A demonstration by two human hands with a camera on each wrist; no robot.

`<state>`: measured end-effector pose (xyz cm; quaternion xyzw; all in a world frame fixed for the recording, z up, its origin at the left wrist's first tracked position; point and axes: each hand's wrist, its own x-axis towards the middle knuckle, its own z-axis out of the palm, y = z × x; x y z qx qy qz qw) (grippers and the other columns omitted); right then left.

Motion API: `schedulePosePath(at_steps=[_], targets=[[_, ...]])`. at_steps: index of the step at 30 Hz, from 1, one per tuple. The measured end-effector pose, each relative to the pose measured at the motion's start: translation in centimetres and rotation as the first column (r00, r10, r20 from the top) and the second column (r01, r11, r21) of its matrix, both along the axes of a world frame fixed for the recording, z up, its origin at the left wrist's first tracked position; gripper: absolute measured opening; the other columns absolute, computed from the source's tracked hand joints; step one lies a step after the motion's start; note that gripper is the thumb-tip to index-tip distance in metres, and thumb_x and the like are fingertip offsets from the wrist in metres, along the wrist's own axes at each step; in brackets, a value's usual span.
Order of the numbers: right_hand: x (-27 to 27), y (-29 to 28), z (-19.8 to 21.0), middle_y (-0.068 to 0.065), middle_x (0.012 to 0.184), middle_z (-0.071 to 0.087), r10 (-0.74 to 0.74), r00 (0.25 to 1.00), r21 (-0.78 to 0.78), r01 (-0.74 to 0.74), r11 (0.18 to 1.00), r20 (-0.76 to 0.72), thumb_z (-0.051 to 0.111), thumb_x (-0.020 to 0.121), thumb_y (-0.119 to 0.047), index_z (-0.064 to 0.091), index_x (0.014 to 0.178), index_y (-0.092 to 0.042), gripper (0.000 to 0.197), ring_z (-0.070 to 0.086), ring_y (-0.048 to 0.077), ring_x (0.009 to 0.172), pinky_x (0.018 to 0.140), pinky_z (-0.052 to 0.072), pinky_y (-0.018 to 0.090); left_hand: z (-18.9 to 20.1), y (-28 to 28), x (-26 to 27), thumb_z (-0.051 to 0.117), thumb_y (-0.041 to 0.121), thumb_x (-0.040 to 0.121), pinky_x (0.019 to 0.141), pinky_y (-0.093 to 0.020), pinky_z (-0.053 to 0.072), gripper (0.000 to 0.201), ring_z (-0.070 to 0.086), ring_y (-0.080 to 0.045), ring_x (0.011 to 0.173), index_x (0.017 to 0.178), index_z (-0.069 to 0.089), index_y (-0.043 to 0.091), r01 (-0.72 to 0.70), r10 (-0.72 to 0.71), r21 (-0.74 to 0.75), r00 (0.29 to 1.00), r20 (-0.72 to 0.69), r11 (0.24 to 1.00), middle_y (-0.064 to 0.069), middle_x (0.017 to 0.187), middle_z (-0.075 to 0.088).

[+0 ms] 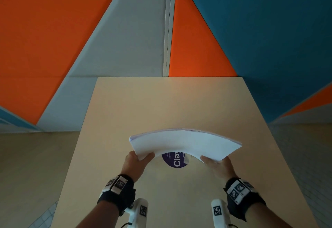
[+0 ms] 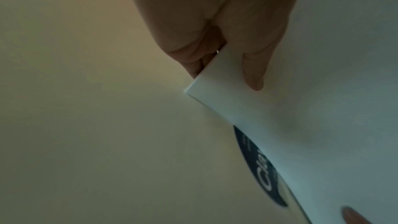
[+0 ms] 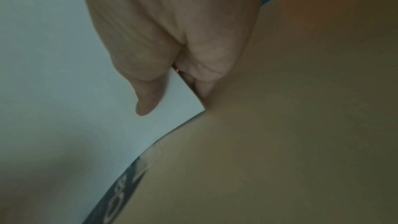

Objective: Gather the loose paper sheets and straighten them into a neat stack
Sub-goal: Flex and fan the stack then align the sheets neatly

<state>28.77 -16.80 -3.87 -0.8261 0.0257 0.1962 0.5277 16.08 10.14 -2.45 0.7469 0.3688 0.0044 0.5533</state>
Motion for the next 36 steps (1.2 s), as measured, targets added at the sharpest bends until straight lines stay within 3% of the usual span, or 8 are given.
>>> schedulePosePath(at_steps=[4, 11, 16, 22, 27, 30, 33, 36], targets=[[0.3, 0.2, 0.7, -0.009, 0.082, 0.073, 0.006, 1.0, 0.025, -0.005, 1.0, -0.027, 0.08, 0.077, -0.009, 0.075, 0.091, -0.011, 0.015, 0.067, -0.004, 0.071, 0.055, 0.047, 0.003, 0.8, 0.1, 0.6, 0.074, 0.021, 0.082, 0.067, -0.032, 0.043, 0.017, 0.055, -0.023, 0.071, 0.083, 0.07, 0.005, -0.052, 0.054, -0.051, 0.997, 0.052, 0.997, -0.01, 0.081, 0.068], [0.5, 0.2, 0.9, -0.002, 0.091, 0.077, -0.001, 0.999, 0.055, 0.004, 0.999, -0.043, 0.08, 0.074, -0.008, 0.075, 0.095, -0.013, 0.021, 0.073, 0.016, 0.09, 0.079, 0.055, 0.029, 1.0, 0.3, 0.2, 0.062, 0.023, 0.091, 0.075, -0.028, 0.047, 0.017, 0.068, -0.026, 0.095, 0.103, 0.07, 0.014, 0.098, -0.099, 0.034, 0.994, 0.045, 0.995, -0.005, 0.098, 0.073], [2.1, 0.2, 5.2, 0.0, 0.089, 0.076, 0.028, 0.998, 0.161, -0.036, 0.986, 0.057, 0.076, 0.079, -0.003, 0.072, 0.09, -0.011, 0.014, 0.072, 0.004, 0.077, 0.065, 0.054, 0.019, 4.9, 1.0, -0.1, 0.055, 0.023, 0.095, 0.067, -0.006, 0.044, 0.023, 0.065, -0.015, 0.088, 0.112, 0.068, 0.014, 0.238, -0.267, 0.22, 0.957, 0.116, 0.946, 0.005, 0.097, 0.071], [5.0, -0.6, 11.4, 0.002, 0.086, 0.074, 0.104, 0.98, 0.228, -0.141, 0.963, 0.168, 0.081, 0.073, 0.001, 0.071, 0.103, -0.018, 0.037, 0.069, 0.001, 0.073, 0.065, 0.052, 0.011, 11.7, 3.1, -0.4, 0.054, 0.025, 0.095, 0.077, -0.034, 0.053, 0.026, 0.067, -0.017, 0.088, 0.117, 0.067, 0.021, 0.377, -0.454, 0.428, 0.887, 0.089, 0.821, 0.001, 0.098, 0.075], [4.8, 1.6, 14.5, -0.002, 0.096, 0.078, 0.455, 0.878, 0.06, -0.467, 0.882, 0.147, 0.083, 0.071, -0.01, 0.071, 0.106, -0.023, 0.039, 0.074, 0.012, 0.089, 0.081, 0.057, 0.028, 16.1, 2.4, 0.2, 0.054, 0.024, 0.095, 0.065, -0.034, 0.047, 0.018, 0.059, -0.018, 0.067, 0.106, 0.068, 0.026, 0.479, -0.603, 0.549, 0.795, 0.059, 0.685, 0.004, 0.078, 0.07], [4.2, 3.1, 14.9, 0.001, 0.092, 0.079, 0.483, 0.866, -0.015, -0.485, 0.874, 0.129, 0.079, 0.075, -0.014, 0.075, 0.093, -0.018, 0.019, 0.075, 0.017, 0.083, 0.079, 0.06, 0.038, 17.2, 1.4, 0.7, 0.056, 0.021, 0.094, 0.063, -0.032, 0.042, 0.015, 0.051, -0.016, 0.065, 0.101, 0.069, 0.023, 0.497, -0.631, 0.587, 0.775, 0.029, 0.639, 0.006, 0.073, 0.062], [3.8, 2.7, 14.7, 0.005, 0.092, 0.079, 0.456, 0.883, 0.021, -0.46, 0.887, 0.11, 0.079, 0.078, -0.013, 0.077, 0.092, -0.009, 0.015, 0.076, 0.024, 0.085, 0.082, 0.06, 0.043, 17.5, 1.9, 0.3, 0.061, 0.029, 0.09, 0.063, -0.028, 0.042, 0.01, 0.05, -0.007, 0.061, 0.094, 0.071, 0.028, 0.472, -0.588, 0.562, 0.808, 0.032, 0.679, 0.012, 0.069, 0.064], [3.2, 1.4, 15.1, 0.005, 0.093, 0.079, 0.375, 0.922, 0.141, -0.386, 0.912, 0.099, 0.075, 0.081, -0.007, 0.078, 0.091, -0.011, 0.011, 0.076, 0.023, 0.085, 0.073, 0.061, 0.032, 17.1, 3.2, -0.6, 0.071, 0.024, 0.083, 0.06, -0.015, 0.043, 0.007, 0.056, 0.004, 0.057, 0.085, 0.073, 0.031, 0.382, -0.474, 0.447, 0.874, 0.11, 0.809, 0.023, 0.061, 0.065]])
